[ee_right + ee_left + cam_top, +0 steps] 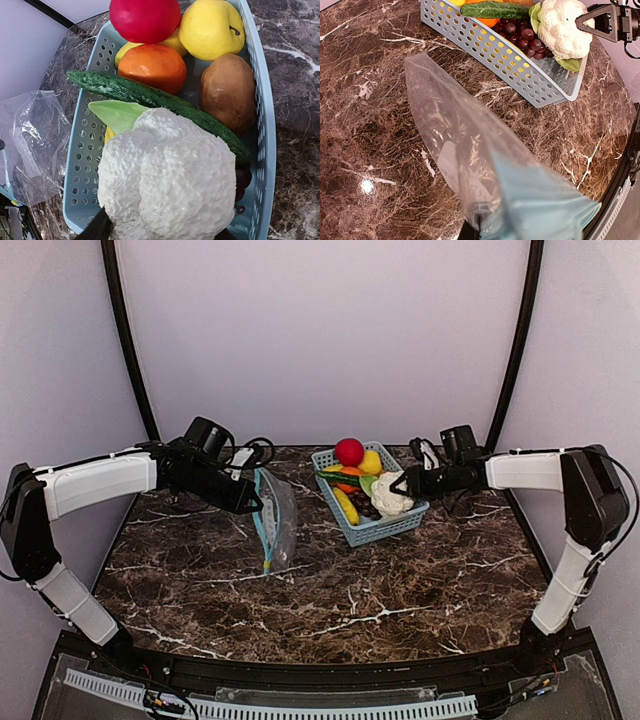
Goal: Place the food in the zip-top bag and seal the zipper
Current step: Pick up the fake vegetable from the bin.
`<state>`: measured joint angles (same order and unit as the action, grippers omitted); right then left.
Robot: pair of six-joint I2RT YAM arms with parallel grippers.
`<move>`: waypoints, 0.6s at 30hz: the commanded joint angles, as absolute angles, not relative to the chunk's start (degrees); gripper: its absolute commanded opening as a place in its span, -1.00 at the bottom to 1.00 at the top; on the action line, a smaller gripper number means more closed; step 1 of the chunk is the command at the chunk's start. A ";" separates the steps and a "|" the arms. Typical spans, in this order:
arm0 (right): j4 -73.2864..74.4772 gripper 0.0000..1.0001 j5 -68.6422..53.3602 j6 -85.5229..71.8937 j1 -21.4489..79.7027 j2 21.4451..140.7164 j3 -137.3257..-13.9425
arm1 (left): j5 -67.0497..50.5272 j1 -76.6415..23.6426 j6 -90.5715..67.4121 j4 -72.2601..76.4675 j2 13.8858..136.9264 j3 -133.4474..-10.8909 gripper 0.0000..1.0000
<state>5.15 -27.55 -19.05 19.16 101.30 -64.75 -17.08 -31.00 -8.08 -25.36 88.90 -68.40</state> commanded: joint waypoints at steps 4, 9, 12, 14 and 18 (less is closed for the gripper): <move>8.58 -0.69 -23.68 -20.02 19.56 94.79 -66.93 | -18.47 -30.84 -9.27 -24.18 86.32 -66.77 -0.99; 10.08 -0.96 -21.65 -19.95 19.60 88.66 -67.24 | -19.13 -30.85 -11.73 -24.27 85.42 -67.67 -0.99; 10.53 -1.00 -22.61 -19.87 19.83 84.68 -66.98 | -20.00 -30.92 -15.61 -22.59 85.32 -67.74 -0.99; 10.58 -1.00 -23.19 -19.81 20.69 81.68 -66.45 | -21.17 -30.99 -18.64 -19.94 85.54 -66.75 -0.99; 10.06 -1.00 -24.25 -19.82 24.56 76.74 -64.89 | -22.14 -32.18 -23.92 -14.36 86.85 -65.07 -0.99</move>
<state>10.81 -22.68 -19.62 20.88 81.06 -65.08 -20.14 -31.16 -17.04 -20.18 87.39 -67.18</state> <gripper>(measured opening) 0.398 0.010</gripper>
